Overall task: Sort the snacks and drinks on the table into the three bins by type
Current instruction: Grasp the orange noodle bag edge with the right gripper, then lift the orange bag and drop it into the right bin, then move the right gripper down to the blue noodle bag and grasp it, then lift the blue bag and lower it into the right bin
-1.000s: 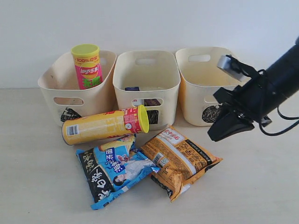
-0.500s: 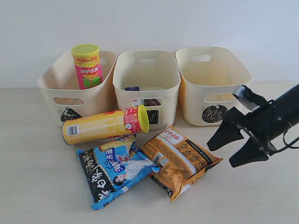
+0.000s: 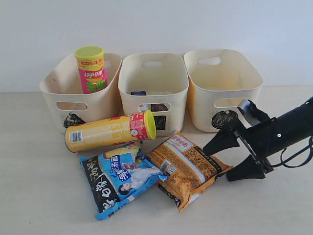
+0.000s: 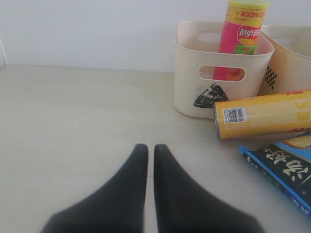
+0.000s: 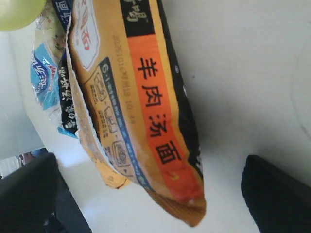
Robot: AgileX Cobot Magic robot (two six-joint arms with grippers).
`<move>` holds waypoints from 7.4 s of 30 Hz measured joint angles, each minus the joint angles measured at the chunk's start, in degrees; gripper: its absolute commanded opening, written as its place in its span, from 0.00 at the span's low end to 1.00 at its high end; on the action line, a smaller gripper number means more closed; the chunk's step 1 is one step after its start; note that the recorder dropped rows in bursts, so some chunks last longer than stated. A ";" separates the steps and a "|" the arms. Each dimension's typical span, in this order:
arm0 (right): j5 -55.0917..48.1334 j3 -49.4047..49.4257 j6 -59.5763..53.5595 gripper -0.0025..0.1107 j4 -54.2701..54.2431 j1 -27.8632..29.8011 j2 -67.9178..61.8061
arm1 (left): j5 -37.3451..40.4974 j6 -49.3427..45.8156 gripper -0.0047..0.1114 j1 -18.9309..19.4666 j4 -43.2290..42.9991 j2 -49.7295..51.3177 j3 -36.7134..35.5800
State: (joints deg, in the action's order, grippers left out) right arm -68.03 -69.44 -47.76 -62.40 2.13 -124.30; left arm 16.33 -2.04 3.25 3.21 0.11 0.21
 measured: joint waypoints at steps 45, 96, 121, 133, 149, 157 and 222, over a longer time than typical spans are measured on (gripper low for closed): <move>-0.32 0.08 -1.05 0.02 9.91 -3.40 19.73 | 0.00 0.00 0.07 0.00 0.00 0.00 0.00; 36.44 -30.91 22.88 0.57 16.77 -3.40 3.19 | 0.00 0.00 0.07 0.00 0.00 0.00 0.00; 12.60 -20.42 19.17 0.02 14.92 -5.08 23.07 | 0.00 0.00 0.07 0.00 0.00 0.00 0.00; 31.03 12.26 14.38 0.02 7.17 -16.06 36.99 | 0.00 0.00 0.07 0.00 0.00 0.00 0.00; 21.50 25.59 -0.10 0.07 -16.19 -16.53 26.45 | 0.00 0.00 0.07 0.00 0.00 0.00 0.00; 13.83 25.59 -8.21 0.57 -26.20 -16.53 16.08 | 0.00 0.00 0.07 0.00 0.00 0.00 0.00; 33.19 8.24 -9.15 0.02 -39.59 -32.89 2.17 | 0.00 0.00 0.07 0.00 0.00 0.00 0.00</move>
State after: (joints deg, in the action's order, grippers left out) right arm -34.83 -61.20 -56.91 -101.98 -30.76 -122.13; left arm 16.33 -2.04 3.25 3.21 0.11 0.21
